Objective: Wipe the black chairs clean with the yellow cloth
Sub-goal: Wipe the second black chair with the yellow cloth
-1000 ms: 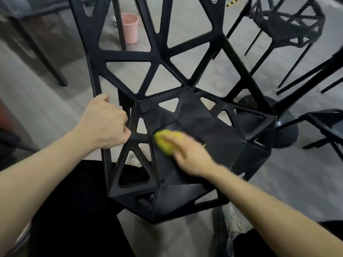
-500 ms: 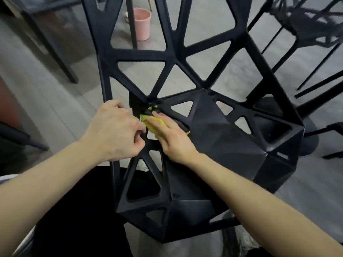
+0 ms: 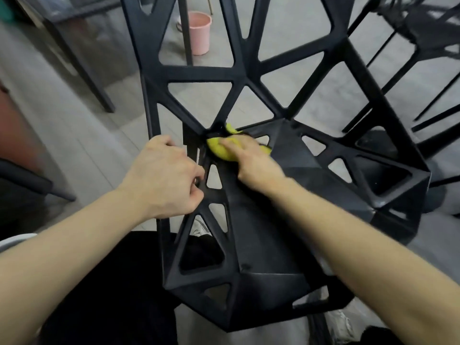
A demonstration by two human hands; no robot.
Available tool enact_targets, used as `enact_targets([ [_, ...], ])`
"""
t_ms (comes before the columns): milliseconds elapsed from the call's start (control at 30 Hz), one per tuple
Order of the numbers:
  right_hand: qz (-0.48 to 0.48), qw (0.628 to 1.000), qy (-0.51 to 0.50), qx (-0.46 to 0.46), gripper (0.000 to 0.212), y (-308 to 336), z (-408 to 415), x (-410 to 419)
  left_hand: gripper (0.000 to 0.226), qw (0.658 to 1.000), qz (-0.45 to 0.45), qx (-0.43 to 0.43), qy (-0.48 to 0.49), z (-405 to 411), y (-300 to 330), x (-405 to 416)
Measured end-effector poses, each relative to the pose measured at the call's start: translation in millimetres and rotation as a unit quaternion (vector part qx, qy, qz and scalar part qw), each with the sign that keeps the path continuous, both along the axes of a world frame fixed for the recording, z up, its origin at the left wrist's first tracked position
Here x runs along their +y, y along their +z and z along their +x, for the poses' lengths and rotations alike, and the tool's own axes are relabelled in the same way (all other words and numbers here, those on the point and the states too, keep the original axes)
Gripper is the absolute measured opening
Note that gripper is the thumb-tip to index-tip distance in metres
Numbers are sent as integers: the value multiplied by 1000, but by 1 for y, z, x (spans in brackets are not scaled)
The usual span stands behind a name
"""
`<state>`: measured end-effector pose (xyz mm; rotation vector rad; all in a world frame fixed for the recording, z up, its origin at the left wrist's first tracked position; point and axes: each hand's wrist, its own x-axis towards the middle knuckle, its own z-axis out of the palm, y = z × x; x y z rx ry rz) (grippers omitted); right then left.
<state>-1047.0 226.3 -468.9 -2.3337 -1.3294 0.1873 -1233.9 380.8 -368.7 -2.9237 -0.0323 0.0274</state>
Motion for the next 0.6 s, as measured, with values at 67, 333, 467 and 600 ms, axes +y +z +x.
enact_targets([
  [67,-31,995,-99,-11,75,11,49,-32,48,1000,10,8,3,3,1,-1],
  [333,-51,993,-103,13,60,43,90,-49,50,1000,17,17,5,8,-2,0],
  [467,76,990,-119,-2,47,1,29,-15,49,1000,13,12,3,10,-3,1],
  [600,129,989,36,64,42,1,-32,37,51,1000,12,9,6,8,-2,0],
])
